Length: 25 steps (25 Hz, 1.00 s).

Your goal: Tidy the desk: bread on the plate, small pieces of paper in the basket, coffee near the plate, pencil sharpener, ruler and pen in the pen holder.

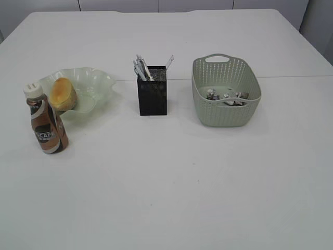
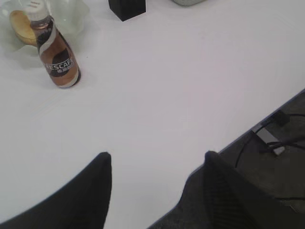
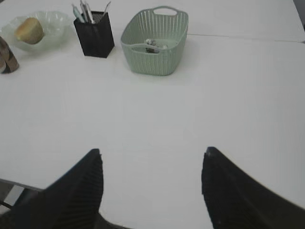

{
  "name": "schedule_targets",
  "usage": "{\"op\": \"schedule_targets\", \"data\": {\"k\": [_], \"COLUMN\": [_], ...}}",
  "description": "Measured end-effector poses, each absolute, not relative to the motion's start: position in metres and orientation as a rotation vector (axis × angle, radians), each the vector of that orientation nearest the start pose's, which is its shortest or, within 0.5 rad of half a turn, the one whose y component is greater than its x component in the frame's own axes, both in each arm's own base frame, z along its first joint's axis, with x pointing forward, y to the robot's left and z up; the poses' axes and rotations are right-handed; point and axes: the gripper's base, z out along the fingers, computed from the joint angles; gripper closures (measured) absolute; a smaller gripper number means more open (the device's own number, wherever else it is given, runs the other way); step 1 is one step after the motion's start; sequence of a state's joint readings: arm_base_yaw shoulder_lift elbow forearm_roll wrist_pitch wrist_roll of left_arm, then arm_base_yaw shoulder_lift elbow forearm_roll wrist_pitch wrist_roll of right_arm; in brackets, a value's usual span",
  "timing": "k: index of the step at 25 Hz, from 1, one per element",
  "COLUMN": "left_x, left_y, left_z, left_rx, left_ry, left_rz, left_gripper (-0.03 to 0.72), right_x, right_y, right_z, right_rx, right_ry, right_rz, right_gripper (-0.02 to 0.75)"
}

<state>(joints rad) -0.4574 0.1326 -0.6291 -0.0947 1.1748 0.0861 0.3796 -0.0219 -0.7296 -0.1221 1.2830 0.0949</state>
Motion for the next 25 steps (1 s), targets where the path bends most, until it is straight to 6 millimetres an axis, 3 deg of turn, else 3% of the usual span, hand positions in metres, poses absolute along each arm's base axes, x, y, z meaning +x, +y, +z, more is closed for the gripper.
{"op": "schedule_targets", "data": {"k": [4,12,25], "left_x": [-0.013,-0.010,-0.009], "left_y": [-0.002,-0.002,0.000], "left_z": [0.283,0.281,0.281], "left_rx": [0.574,0.558,0.523], "left_ry": [2.023,2.013,2.021], "left_rz": [-0.336,-0.317,-0.318], "left_gripper": [0.246,0.252,0.254], "right_x": [-0.036,-0.020,-0.011], "right_y": [-0.025,-0.013,-0.008], "right_z": [0.306,0.271,0.268], "right_rx": [-0.299,-0.384,-0.418], "right_ry": [2.042,2.171,2.092], "right_rz": [0.133,0.159,0.165], "right_gripper": [0.260,0.260,0.261]}}
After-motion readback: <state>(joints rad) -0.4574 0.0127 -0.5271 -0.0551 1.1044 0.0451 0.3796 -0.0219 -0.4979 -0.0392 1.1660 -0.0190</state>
